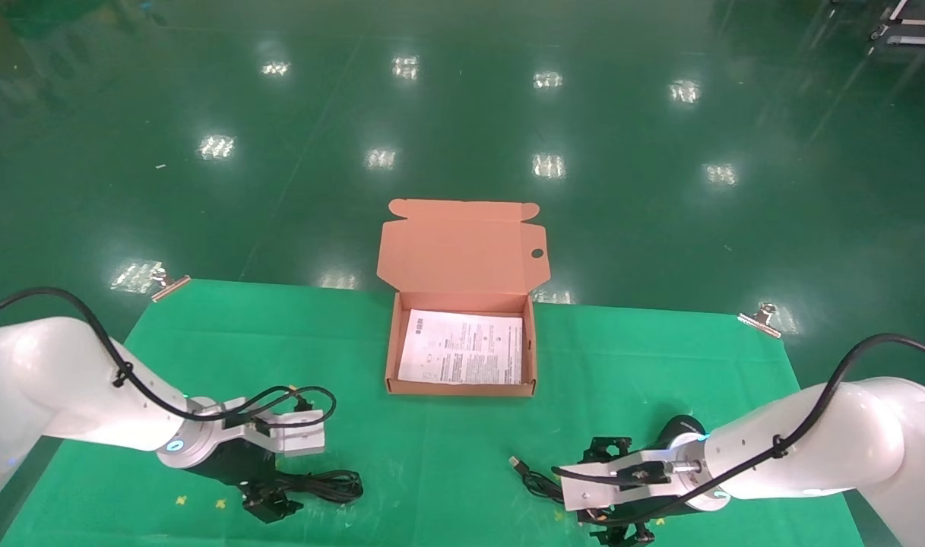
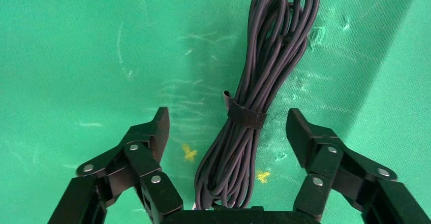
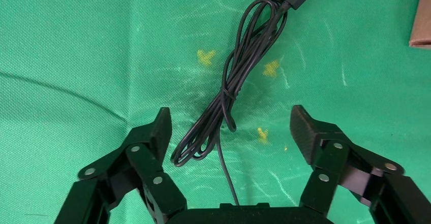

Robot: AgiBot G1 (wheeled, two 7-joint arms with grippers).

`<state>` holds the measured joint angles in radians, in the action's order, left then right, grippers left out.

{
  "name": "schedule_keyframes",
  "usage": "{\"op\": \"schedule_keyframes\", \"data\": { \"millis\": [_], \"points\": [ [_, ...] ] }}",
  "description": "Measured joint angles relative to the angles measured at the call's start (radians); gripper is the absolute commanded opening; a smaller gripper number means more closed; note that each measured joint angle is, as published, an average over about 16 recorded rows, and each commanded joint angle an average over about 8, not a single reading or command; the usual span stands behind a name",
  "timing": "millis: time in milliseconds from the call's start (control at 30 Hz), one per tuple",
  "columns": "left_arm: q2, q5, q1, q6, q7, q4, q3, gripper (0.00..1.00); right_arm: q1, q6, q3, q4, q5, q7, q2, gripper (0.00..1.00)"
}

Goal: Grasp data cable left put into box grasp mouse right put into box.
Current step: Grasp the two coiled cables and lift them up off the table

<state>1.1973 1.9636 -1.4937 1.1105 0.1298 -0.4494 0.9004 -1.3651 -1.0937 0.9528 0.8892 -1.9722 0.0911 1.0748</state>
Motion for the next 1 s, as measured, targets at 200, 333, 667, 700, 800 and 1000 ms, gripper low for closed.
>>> {"op": "schedule_keyframes", "data": {
  "millis": [200,333,667,700,800,1000],
  "points": [
    [0.0,0.001,0.0,0.001,0.002,-0.003,0.0,0.0,0.0,-0.002,0.0,0.005,0.001,-0.001,-0.002,0.0],
    [-0.001,0.001,0.001,0.002,0.002,-0.005,0.001,0.0,0.0,-0.003,0.0,0.007,0.001,-0.001,-0.003,0.0],
    [-0.001,0.002,0.001,0.003,0.003,-0.007,0.001,0.0,0.0,-0.005,0.001,0.01,0.001,-0.002,-0.003,0.0],
    [-0.001,0.002,0.001,0.003,0.003,-0.007,0.001,0.0,0.0,-0.005,0.001,0.01,0.001,-0.002,-0.004,0.0],
    [-0.001,0.002,0.001,0.003,0.004,-0.007,0.001,0.0,0.0,-0.005,0.001,0.011,0.002,-0.002,-0.004,0.0],
    [-0.002,0.002,0.001,0.003,0.004,-0.007,0.001,0.0,0.0,-0.005,0.001,0.011,0.002,-0.002,-0.004,0.0]
  ]
}}
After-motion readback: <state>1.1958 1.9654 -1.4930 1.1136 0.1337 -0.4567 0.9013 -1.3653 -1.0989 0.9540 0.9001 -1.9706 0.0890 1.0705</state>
